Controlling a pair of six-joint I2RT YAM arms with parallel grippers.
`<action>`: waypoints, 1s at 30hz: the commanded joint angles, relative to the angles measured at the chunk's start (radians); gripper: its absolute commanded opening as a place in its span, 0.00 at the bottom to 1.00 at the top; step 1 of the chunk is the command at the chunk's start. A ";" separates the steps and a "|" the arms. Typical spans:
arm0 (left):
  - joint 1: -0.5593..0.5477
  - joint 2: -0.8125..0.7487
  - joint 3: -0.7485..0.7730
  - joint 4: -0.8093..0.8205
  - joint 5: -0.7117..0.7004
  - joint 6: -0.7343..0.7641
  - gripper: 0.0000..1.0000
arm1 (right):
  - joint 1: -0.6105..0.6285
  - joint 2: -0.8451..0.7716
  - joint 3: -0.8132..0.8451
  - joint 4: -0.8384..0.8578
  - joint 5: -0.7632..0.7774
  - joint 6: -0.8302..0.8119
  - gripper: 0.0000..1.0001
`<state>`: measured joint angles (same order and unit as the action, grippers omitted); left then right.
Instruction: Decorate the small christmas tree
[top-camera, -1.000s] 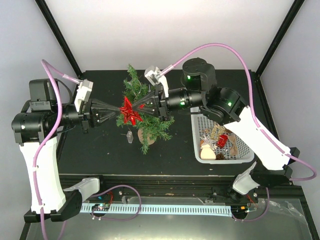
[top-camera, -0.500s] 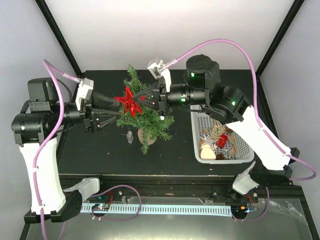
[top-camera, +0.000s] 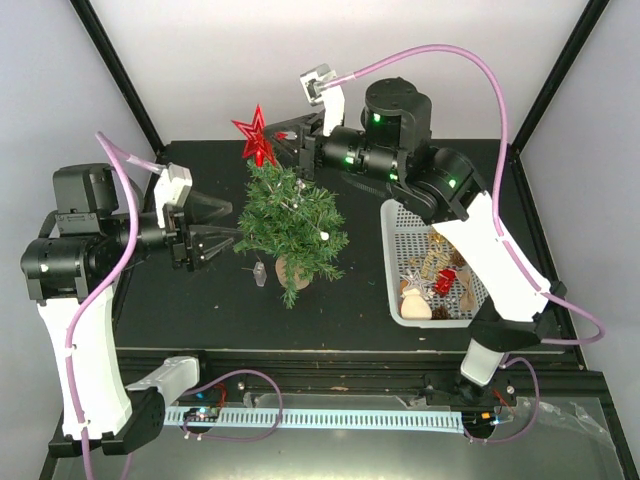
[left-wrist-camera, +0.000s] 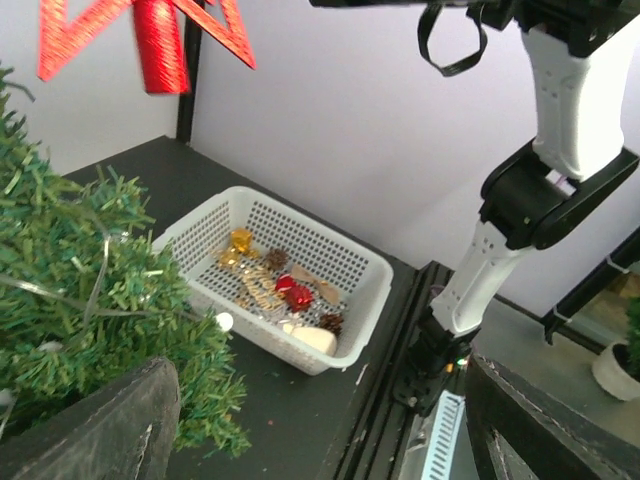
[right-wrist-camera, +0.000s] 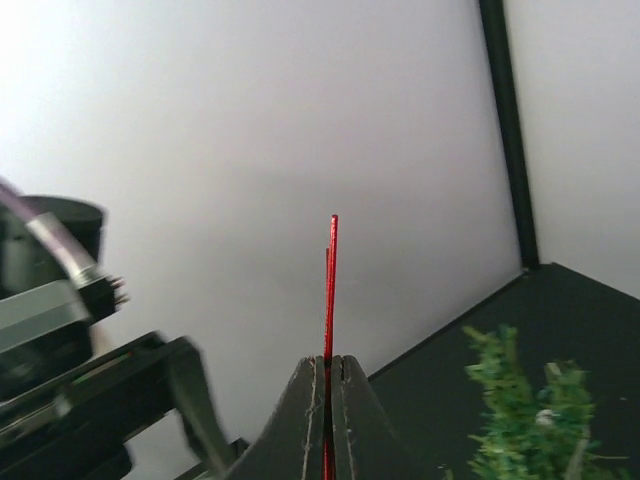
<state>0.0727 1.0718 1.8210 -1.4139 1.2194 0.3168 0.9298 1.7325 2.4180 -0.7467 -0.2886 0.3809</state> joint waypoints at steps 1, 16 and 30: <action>0.007 -0.018 -0.020 -0.021 -0.081 0.048 0.78 | -0.017 0.014 0.011 0.046 0.110 0.020 0.01; 0.006 -0.030 -0.066 0.075 -0.278 0.052 0.78 | -0.057 0.078 0.073 0.137 0.139 0.021 0.01; -0.161 0.091 0.031 0.358 -0.434 0.024 0.65 | -0.070 0.079 0.054 0.143 0.197 -0.003 0.01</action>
<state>-0.0399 1.1183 1.8175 -1.1584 0.8162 0.3450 0.8730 1.8179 2.4680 -0.6346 -0.1291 0.3908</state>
